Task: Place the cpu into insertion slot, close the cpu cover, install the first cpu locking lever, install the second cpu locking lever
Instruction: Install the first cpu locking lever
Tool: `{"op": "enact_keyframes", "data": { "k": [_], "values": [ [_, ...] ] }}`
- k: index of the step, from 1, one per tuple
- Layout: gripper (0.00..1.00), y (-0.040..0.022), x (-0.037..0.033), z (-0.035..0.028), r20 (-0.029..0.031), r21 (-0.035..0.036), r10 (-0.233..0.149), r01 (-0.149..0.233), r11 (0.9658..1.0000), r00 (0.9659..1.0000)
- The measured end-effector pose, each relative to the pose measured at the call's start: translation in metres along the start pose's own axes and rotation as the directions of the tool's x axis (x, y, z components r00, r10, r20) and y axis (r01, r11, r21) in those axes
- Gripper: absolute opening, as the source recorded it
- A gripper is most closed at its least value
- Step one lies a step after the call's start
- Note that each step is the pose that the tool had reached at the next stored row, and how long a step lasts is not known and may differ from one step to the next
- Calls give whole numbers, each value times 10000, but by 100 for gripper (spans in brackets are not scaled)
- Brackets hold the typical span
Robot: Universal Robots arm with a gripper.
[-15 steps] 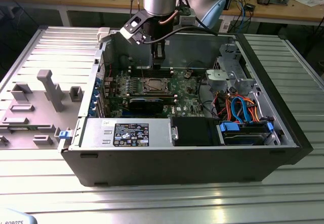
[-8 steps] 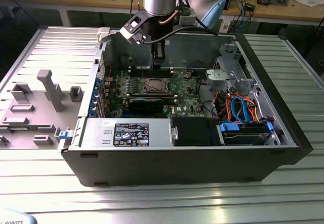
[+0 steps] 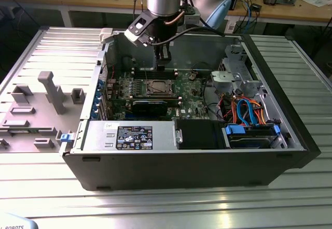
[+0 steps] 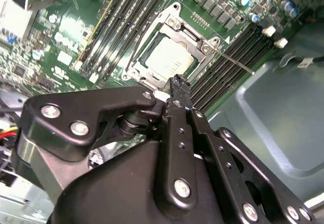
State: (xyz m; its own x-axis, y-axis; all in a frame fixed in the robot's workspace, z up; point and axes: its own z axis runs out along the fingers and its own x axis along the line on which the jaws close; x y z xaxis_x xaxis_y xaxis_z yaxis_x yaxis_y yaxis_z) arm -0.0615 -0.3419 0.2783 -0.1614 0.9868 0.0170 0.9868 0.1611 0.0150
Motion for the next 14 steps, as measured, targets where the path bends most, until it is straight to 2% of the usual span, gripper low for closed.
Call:
{"op": "enact_keyframes", "data": {
  "k": [2,5,8,10,11,14],
  "values": [
    [11,0,0,0,-8,9,-529,529,9986,9986],
    [11,0,0,0,-18,19,-1141,1141,9935,9935],
    [11,0,0,0,-27,27,-1708,1708,9853,9853],
    [11,0,0,0,-35,33,-2097,2097,9778,9778],
    [11,0,0,0,-40,37,-2382,2382,9712,9712],
    [11,0,0,0,-59,49,-3310,3310,9436,9436]
  ]
}}
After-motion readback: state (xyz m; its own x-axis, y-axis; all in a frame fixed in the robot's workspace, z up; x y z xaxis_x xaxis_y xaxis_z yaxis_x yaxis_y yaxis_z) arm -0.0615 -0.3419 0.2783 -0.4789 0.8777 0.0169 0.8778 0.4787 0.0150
